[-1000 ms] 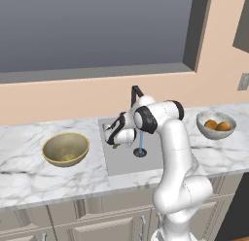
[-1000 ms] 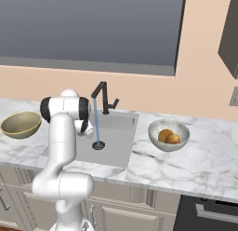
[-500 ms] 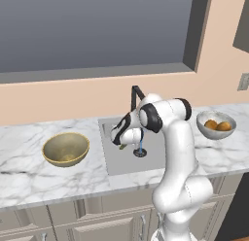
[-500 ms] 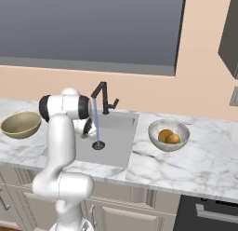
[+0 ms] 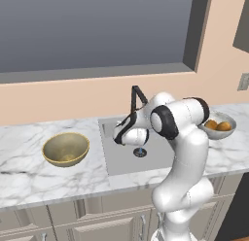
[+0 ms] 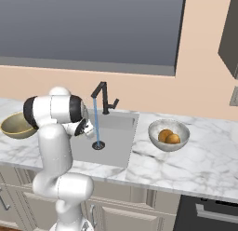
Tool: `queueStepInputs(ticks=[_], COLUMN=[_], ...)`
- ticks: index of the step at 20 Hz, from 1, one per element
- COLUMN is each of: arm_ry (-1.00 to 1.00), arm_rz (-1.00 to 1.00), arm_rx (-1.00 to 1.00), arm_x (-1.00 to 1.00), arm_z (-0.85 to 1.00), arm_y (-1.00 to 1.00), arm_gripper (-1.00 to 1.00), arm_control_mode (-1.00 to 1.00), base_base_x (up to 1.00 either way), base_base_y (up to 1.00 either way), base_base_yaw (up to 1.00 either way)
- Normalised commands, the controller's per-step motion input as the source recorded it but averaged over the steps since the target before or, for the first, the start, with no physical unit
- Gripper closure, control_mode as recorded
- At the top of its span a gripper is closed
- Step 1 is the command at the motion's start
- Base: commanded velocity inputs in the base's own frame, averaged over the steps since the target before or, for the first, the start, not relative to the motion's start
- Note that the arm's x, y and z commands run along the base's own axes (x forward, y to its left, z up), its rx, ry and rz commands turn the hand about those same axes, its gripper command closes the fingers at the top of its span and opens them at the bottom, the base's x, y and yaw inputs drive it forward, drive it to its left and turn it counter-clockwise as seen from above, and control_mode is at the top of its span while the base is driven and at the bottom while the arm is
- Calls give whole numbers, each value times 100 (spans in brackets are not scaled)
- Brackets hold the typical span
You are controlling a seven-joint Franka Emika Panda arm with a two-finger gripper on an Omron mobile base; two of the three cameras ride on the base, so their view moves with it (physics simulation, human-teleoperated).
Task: Pick the potatos from the sink and place them in one bowl. Place the lemon wedge in the other bowl. Then turn off the sink faucet.
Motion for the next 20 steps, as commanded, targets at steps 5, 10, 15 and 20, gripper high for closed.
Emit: queueStepInputs(ticks=[5,10,15,20], arm_ry=[-6,1,4,7], arm_rz=[0,0,0,0], arm_rx=[0,0,0,0], arm_x=[-44,-37,-37,-36], arm_z=[94,100,100,100], arm_y=[12,0,0,0], arm_gripper=[100,100,100,100], arm_control_mode=[-100,-100,-100,-100], base_base_x=[0,0,0,0], base_base_y=[0,0,0,0], base_base_yaw=[0,0,0,0])
